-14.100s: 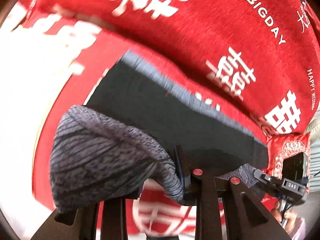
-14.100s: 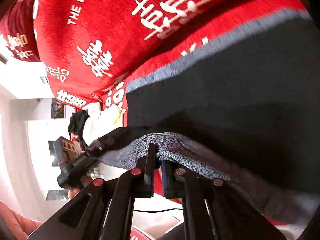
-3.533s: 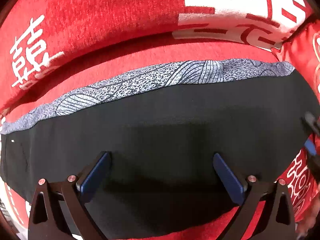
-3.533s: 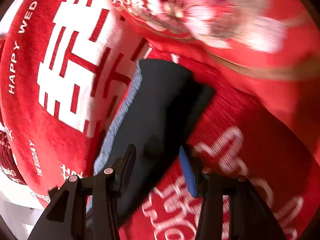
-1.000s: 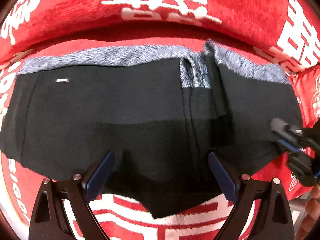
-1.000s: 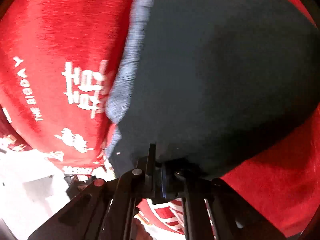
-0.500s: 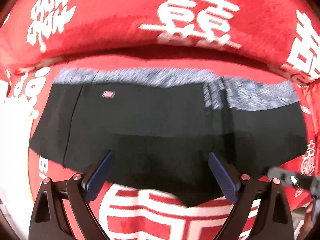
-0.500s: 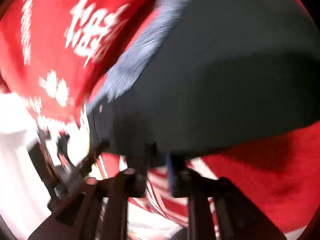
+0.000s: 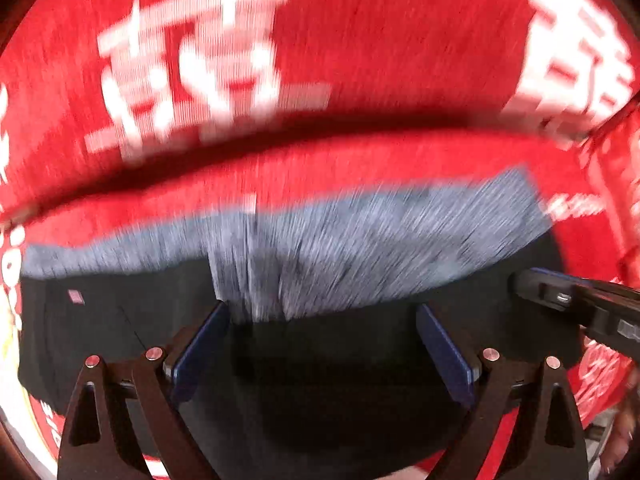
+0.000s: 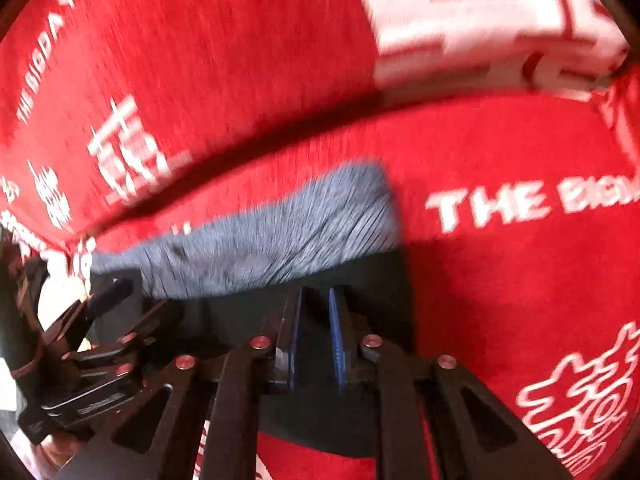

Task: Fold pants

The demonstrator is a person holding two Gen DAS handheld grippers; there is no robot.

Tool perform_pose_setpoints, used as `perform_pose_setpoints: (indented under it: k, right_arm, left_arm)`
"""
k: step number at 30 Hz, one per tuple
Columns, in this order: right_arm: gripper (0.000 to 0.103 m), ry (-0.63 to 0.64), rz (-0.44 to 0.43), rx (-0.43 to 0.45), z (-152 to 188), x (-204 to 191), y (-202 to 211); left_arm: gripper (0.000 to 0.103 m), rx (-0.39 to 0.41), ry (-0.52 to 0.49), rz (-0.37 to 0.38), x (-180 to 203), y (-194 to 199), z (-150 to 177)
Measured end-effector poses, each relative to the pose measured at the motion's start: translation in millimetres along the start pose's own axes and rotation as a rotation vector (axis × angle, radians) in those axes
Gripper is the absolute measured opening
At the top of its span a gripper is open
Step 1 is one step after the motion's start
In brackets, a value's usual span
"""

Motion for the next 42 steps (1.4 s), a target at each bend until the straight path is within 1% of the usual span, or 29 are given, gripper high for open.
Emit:
perform_pose_setpoints:
  k: [1, 2, 3, 4, 7, 9, 10, 13, 14, 17, 19, 21, 23, 25, 27, 31, 34, 35, 37, 39, 42]
  right_arm:
    - [0.015, 0.006, -0.022, -0.018, 7.3, -7.5, -7.9]
    - [0.015, 0.009, -0.027, -0.014, 12.5, -10.8, -10.8]
    - [0.015, 0.018, -0.026, -0.004, 20.1, -13.8, -11.9]
    - [0.015, 0.031, -0.032, -0.002, 26.3, -17.8, -11.9]
    - [0.015, 0.051, -0.048, -0.010, 37.4, -25.2, -10.2]
    - [0.015, 0.061, -0.046, -0.017, 39.5, -33.6, -10.1]
    - [0.015, 0.066, -0.045, -0.021, 38.3, -44.0, -9.2]
    - [0.015, 0.089, -0.039, -0.030, 36.6, -46.2, -6.4]
    - [0.015, 0.096, -0.034, -0.032, 34.2, -53.5, -10.7]
    - [0.016, 0.126, -0.011, -0.043, 34.1, -57.8, -11.1]
    - [0.019, 0.163, 0.016, -0.051, 34.0, -61.2, -11.4]
    - [0.030, 0.191, 0.035, -0.056, 34.3, -67.8, -11.0]
    - [0.034, 0.224, 0.057, -0.052, 35.3, -78.4, -9.8]
    - [0.034, 0.271, 0.068, -0.047, 40.3, -95.9, -7.7]
    - [0.034, 0.303, 0.052, -0.046, 46.6, -112.7, -6.0]
    - [0.035, 0.381, 0.035, -0.008, 55.6, -155.0, -0.6]
    - [0.035, 0.500, 0.075, 0.016, 66.7, -182.7, -6.2]
    - [0.035, 0.526, 0.085, 0.008, 71.0, -188.7, -12.0]
    - [0.035, 0.520, 0.087, -0.075, 85.3, -191.5, -28.7]
    - [0.035, 0.508, 0.107, -0.046, 89.2, -192.3, -26.4]
    - [0.037, 0.538, 0.146, -0.049, 96.5, -189.9, -23.6]
  left_arm:
    - [0.101, -0.014, 0.031, 0.016, -8.1, -7.9, 11.1]
    - [0.103, 0.002, 0.060, 0.041, -12.8, -7.4, 14.8]
    - [0.103, -0.002, 0.091, 0.070, -17.1, -6.7, 20.3]
    - [0.103, -0.009, 0.098, 0.072, -19.2, -4.0, 23.6]
    - [0.103, -0.014, 0.087, 0.024, -22.4, 7.3, 30.8]
    - [0.103, -0.013, 0.104, -0.002, -28.0, 16.1, 37.1]
    - [0.103, -0.015, 0.124, -0.013, -31.7, 21.1, 40.5]
    - [0.103, -0.008, 0.176, -0.062, -46.7, 35.9, 52.0]
    - [0.103, 0.000, 0.199, -0.076, -53.4, 43.8, 56.2]
    - [0.103, 0.023, 0.264, -0.077, -68.3, 58.8, 67.5]
    - [0.103, 0.023, 0.304, -0.096, -82.4, 66.6, 78.7]
    - [0.103, 0.031, 0.337, -0.108, -94.3, 72.4, 87.6]
    - [0.103, 0.040, 0.365, -0.109, -104.3, 76.0, 95.5]
    - [0.103, 0.041, 0.394, -0.113, -118.1, 80.3, 105.0]
    - [0.103, 0.044, 0.416, -0.112, -130.1, 83.6, 112.3]
    - [0.103, 0.044, 0.457, -0.111, -151.1, 84.3, 119.9]
    - [0.103, 0.045, 0.476, -0.102, -167.2, 86.6, 127.3]
    - [0.103, 0.043, 0.483, -0.099, -172.1, 85.8, 129.1]
    - [0.103, 0.036, 0.498, -0.089, -179.4, 83.8, 132.1]
    - [0.103, 0.033, 0.512, -0.077, -186.2, 82.2, 135.0]
    - [0.103, 0.030, 0.520, -0.063, -195.8, 80.4, 137.0]
Point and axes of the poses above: each gripper's, at about its wrist camera, not at the fingertips, and y roughly against the way its jaws point, x to its right, z to its underside, the point moved 10 cm from there along -y, roughly the way its jaws point, and after that the axes turned 12 degrees about z, right-handed, at the moved point
